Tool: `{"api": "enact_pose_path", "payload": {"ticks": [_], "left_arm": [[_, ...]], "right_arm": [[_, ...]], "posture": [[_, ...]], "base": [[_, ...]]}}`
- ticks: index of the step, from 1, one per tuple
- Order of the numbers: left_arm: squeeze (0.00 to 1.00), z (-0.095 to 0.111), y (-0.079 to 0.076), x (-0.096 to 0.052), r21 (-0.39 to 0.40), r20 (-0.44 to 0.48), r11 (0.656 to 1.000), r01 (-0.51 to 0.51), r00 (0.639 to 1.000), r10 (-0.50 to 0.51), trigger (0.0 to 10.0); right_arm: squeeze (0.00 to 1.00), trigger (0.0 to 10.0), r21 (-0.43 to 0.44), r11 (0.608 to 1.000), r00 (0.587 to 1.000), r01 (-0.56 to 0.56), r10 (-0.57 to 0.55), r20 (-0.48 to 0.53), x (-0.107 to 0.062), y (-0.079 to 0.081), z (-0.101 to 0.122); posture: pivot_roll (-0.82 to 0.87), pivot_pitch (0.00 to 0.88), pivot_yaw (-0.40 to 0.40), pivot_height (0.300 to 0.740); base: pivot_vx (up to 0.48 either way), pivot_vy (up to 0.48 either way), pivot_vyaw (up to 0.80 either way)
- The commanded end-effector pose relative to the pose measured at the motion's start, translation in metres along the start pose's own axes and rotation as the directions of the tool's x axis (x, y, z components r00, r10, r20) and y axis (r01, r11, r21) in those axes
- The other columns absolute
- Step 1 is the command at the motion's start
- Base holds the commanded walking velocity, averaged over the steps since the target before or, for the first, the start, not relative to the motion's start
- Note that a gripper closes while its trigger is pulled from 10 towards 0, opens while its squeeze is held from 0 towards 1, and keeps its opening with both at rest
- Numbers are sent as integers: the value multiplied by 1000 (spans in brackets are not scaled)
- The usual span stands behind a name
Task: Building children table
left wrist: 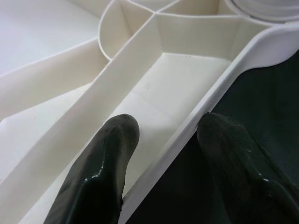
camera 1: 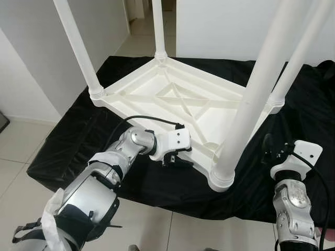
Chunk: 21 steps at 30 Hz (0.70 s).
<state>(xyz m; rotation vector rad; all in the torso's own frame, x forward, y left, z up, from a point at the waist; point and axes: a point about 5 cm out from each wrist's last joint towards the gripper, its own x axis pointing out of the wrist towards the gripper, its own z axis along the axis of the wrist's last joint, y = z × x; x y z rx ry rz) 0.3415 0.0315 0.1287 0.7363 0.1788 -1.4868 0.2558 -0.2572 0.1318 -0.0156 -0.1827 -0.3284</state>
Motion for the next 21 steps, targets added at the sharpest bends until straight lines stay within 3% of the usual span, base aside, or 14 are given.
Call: {"api": "enact_pose_path", "payload": {"ticks": [1,5,6,7,8,9,21], "left_arm": [[0,-22,-1,0,-14,-168,993,-120,979,116,10000],[0,-29,-1,-2,11,-238,993,-115,965,114,10000],[0,-29,-1,-3,-10,-232,995,-103,968,98,9216],[0,-28,-1,-3,-20,-221,996,-88,972,82,3569],[0,-28,-1,-4,-26,-211,997,-79,975,72,3569],[0,-28,-1,-4,-31,-205,997,-66,977,58,0],[0,-28,-4,-4,-36,-196,999,-32,980,24,0]], "right_arm": [[0,10000,5,1000,1000,-8,8,-15,-3,4,-2],[0,10000,2,1000,1000,-6,6,-17,-4,2,-2],[0,10000,0,1000,1000,-4,4,-17,-4,1,-2],[0,10000,-1,1000,1000,-3,3,-18,-4,1,-2],[0,10000,-1,1000,1000,-2,2,-20,-4,1,-2],[0,10000,-2,1000,1000,-2,2,-22,-5,1,-3],[0,10000,0,1000,1000,-6,6,-30,-6,3,-4]], "posture": [[-166,47,113,740],[-165,49,113,740],[-165,49,114,740],[-164,50,115,740],[-164,50,115,740],[-163,50,114,740],[-159,52,117,740]], "base": [[0,0,0],[0,0,0],[0,0,0],[0,0,0],[0,0,0],[0,0,0],[0,0,0]]}}
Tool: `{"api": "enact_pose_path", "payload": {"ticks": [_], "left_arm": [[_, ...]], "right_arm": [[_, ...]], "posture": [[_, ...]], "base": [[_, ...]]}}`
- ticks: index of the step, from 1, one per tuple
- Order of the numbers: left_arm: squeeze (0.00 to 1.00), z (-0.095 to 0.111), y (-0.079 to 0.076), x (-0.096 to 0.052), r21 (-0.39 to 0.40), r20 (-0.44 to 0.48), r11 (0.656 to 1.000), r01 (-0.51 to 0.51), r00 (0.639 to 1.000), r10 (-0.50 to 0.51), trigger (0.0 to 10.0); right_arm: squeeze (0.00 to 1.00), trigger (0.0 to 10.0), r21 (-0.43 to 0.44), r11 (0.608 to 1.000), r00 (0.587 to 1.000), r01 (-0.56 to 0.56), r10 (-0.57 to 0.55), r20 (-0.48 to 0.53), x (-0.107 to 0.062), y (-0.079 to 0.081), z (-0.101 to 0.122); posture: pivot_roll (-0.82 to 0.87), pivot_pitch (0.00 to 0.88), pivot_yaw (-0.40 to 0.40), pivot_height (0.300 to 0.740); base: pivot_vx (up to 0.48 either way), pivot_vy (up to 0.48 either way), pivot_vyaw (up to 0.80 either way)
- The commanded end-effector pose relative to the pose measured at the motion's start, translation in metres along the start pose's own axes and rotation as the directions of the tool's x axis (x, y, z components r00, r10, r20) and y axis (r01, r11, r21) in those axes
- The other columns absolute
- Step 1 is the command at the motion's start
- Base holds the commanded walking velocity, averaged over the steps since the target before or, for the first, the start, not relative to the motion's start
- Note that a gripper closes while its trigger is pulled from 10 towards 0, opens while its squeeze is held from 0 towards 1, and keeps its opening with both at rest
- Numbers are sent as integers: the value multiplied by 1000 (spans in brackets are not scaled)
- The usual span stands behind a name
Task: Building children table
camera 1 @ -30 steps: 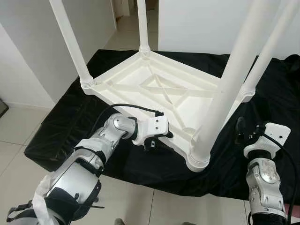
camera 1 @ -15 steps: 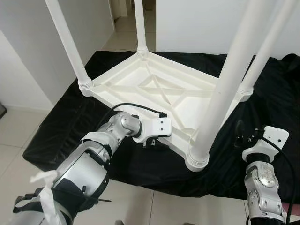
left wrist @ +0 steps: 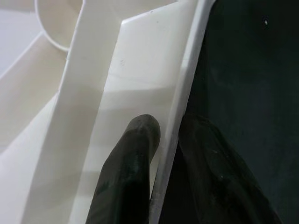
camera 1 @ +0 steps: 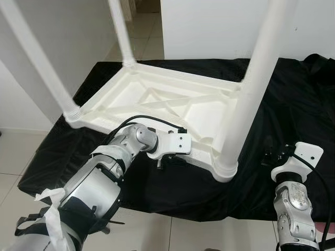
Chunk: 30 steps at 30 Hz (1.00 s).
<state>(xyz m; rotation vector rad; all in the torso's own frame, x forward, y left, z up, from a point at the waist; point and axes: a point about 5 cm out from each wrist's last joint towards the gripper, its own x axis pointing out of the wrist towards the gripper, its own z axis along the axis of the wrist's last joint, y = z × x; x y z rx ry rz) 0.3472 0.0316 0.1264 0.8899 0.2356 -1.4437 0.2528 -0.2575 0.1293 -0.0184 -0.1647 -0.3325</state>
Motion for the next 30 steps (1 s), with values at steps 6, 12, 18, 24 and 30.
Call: {"api": "enact_pose_path", "payload": {"ticks": [6,12,18,24,30], "left_arm": [[0,-15,-7,1,-103,8,994,-40,999,41,10000],[1000,-11,-5,-2,-113,70,992,-57,995,65,10000],[0,-12,2,-15,-136,136,987,-90,985,109,10000],[0,-14,12,-34,-224,226,964,-147,954,198,10000],[0,-15,19,-50,-269,284,932,-242,905,317,10000]], "right_arm": [[0,10000,2,1000,1000,-5,5,-14,-3,3,-3],[0,10000,-3,1000,1000,3,-3,-3,-3,2,-2],[0,10000,31,1000,999,0,-2,49,-8,4,4],[0,10000,56,998,997,-20,16,71,-12,11,7],[0,10000,66,998,998,22,-26,52,-12,11,4]], "posture": [[-159,51,120,740],[-157,51,117,740],[-153,52,117,740],[-142,51,104,740],[-129,53,97,740]], "base": [[0,0,0],[0,0,0],[0,0,0],[0,0,0],[0,0,0]]}}
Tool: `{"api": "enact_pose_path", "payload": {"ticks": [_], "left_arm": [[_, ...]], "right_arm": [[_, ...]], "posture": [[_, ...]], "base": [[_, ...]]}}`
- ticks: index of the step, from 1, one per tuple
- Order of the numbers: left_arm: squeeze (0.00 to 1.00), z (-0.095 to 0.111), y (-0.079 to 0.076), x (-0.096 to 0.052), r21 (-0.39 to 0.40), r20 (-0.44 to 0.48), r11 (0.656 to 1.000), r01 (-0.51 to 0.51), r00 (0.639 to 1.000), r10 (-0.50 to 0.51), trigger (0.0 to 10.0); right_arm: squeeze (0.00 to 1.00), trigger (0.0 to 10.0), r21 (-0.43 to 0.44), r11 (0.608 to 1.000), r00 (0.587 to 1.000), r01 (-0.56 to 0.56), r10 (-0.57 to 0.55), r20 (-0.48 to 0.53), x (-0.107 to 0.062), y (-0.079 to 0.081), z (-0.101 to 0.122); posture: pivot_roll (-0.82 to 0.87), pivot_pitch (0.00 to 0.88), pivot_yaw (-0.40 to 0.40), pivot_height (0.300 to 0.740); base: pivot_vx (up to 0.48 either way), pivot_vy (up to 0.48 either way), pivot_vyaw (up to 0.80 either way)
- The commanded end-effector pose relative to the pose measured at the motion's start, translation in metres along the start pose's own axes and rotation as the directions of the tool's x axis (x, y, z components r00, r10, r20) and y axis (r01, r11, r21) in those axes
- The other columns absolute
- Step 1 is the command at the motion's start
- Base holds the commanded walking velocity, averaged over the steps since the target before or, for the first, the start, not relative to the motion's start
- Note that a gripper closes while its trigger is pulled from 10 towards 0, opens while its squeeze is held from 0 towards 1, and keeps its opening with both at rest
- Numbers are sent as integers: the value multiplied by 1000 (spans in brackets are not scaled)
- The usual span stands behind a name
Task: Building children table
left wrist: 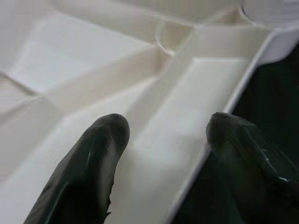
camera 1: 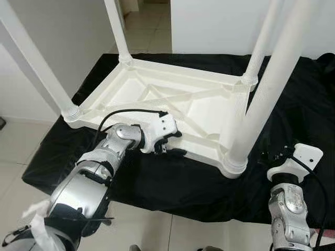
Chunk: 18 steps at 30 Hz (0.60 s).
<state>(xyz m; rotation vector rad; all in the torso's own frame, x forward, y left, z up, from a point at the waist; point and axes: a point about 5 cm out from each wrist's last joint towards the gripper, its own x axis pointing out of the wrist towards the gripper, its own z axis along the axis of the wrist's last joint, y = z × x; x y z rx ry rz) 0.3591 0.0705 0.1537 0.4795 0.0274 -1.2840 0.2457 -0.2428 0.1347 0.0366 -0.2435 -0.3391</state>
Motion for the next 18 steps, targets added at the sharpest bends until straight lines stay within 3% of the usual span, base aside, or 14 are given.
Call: {"api": "enact_pose_path", "payload": {"ticks": [1,4,6,8,12,13,18], "left_arm": [[0,2,9,-13,-10,54,992,-128,990,129,10000],[0,8,17,-37,-51,174,941,-334,925,337,10000],[0,10,18,-42,-64,195,926,-373,905,378,10000],[0,14,21,-54,-141,247,879,-456,844,477,10000],[0,15,20,-63,-190,261,856,-480,816,516,10000],[0,13,16,-68,-204,260,846,-493,806,532,10000],[0,7,7,-80,-238,244,819,-522,784,571,10000]], "right_arm": [[0,10000,3,1000,999,30,-30,-21,-1,1,-4],[0,10000,24,998,999,50,-49,-20,-3,10,-3],[0,10000,27,998,999,52,-51,-14,-4,12,-3],[0,10000,25,996,997,81,-81,11,-5,11,0],[0,10000,18,994,994,106,-106,26,-6,9,2],[0,10000,-53,986,987,161,-159,32,-6,3,3],[0,10000,-127,966,974,224,-220,47,-12,-7,2]], "posture": [[-128,53,92,740],[-116,63,73,740],[-116,63,73,740],[-107,67,65,740],[-110,67,66,740],[-111,67,67,740],[-112,61,70,740]], "base": [[0,0,0],[0,0,0],[0,0,0],[0,0,0],[0,0,0],[0,0,0],[0,0,0]]}}
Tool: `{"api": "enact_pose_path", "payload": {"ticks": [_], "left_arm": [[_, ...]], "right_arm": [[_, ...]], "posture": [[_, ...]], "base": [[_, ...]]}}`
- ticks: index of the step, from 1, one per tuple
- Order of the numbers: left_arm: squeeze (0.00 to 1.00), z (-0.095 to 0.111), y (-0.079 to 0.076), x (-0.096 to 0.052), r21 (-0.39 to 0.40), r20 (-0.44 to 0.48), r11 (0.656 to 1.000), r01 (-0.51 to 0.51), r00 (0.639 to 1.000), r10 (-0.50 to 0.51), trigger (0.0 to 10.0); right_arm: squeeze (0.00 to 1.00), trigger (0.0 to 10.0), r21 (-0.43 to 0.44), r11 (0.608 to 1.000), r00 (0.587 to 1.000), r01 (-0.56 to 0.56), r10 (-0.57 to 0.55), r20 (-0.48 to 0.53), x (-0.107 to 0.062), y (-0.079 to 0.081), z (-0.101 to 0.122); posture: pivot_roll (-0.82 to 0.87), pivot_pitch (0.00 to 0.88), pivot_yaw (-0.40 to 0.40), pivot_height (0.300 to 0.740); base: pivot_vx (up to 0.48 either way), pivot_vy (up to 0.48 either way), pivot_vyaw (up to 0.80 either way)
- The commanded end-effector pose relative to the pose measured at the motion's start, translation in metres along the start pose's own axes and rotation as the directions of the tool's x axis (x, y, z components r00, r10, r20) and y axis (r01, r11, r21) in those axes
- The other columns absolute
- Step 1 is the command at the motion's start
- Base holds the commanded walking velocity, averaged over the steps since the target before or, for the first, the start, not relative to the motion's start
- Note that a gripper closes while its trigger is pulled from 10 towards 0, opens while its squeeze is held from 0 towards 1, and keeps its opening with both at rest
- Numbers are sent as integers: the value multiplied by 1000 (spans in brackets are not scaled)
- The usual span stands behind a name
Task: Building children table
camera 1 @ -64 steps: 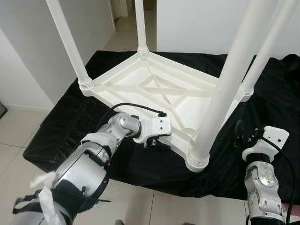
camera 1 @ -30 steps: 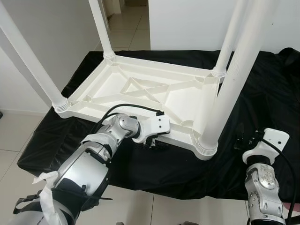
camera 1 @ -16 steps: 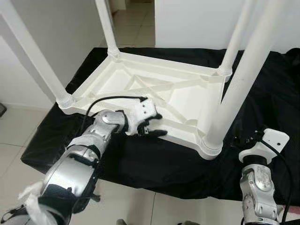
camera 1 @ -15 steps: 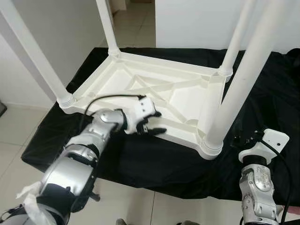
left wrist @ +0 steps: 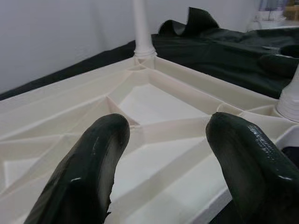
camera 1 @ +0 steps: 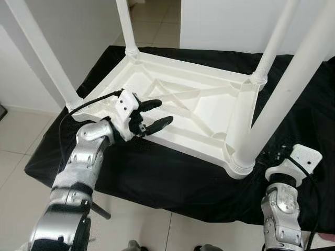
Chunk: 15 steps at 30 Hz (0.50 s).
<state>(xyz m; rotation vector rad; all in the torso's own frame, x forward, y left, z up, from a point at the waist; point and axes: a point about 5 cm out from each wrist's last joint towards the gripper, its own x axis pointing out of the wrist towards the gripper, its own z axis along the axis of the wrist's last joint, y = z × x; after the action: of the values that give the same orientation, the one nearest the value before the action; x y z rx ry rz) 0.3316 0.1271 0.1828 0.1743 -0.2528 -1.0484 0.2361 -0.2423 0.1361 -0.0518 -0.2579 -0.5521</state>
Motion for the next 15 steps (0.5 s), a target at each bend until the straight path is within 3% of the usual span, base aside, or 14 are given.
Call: {"api": "enact_pose_path", "payload": {"ticks": [1,3,5,11,15], "left_arm": [[0,-1,12,-14,-21,-12,950,-310,951,310,10000],[0,-1,12,-14,-21,-12,950,-310,951,310,10000],[0,-1,6,-25,-57,-9,926,-372,928,372,10000],[0,-8,-5,-37,-104,-44,901,-422,907,419,10000],[0,-12,-18,-42,-105,-83,911,-398,917,391,10000]], "right_arm": [[0,10000,-44,998,999,34,-35,-4,-6,-7,-2],[0,10000,-44,998,999,34,-35,-4,-6,-7,-2],[0,10000,-12,1000,1000,19,-19,-9,-18,-2,-1],[0,10000,23,999,999,27,-26,-33,-36,1,0],[0,10000,29,1000,999,8,-7,-48,-47,3,1]], "posture": [[-112,59,72,740],[-112,59,72,740],[-112,49,79,740],[-108,45,77,740],[-110,43,76,740]], "base": [[0,0,0],[0,0,0],[0,0,0],[0,0,0],[0,0,0]]}}
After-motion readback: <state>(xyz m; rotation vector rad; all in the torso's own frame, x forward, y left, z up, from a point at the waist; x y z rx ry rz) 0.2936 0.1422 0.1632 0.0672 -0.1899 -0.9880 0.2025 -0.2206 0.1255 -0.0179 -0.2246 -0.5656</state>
